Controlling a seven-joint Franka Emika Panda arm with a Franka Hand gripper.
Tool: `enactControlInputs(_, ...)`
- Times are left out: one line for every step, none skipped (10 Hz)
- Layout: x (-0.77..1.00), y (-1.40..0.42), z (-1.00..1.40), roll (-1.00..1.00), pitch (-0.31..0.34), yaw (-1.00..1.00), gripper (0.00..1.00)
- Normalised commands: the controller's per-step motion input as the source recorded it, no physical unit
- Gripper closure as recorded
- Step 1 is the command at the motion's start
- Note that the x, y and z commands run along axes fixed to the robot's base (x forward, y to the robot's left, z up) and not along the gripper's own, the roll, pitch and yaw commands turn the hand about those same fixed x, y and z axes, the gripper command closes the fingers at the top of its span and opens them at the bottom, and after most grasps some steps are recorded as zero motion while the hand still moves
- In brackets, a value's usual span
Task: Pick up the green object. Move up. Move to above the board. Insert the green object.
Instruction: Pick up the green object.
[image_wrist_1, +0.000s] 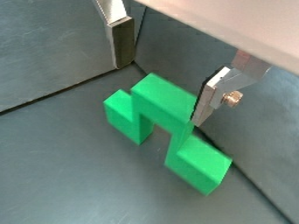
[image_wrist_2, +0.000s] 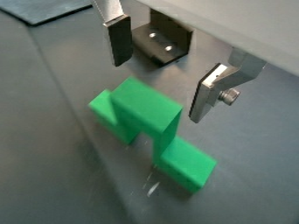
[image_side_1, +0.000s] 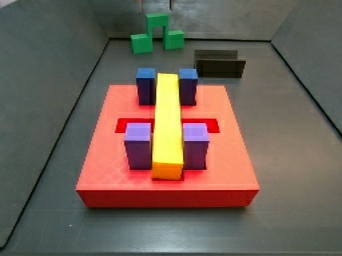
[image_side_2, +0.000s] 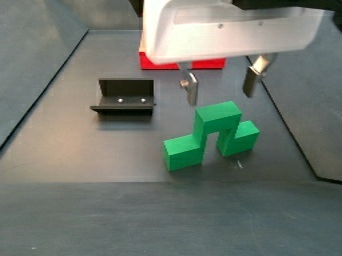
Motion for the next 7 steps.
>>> enactControlInputs(0.21,0.18,-0.18,-0.07,-0.001,0.02,0.0)
enactControlInputs(0.56,0.18,-0.26,-0.11,-0.06,0.0,0.0)
enactControlInputs(0.52,0.21,-0.28,-0.11,-0.083,-0.05,0.0)
enactControlInputs(0.31,0.18,-0.22,-0.04,-0.036,-0.01,0.0)
enactControlInputs(0.0,0.06,-0.21,0.0,-0.034,0.0,0.0)
enactControlInputs(0.0,0.0,-0.15,0.0,-0.026,0.0,0.0)
enactControlInputs(0.0,-0.04,0.0,0.0,0.0,0.02,0.0)
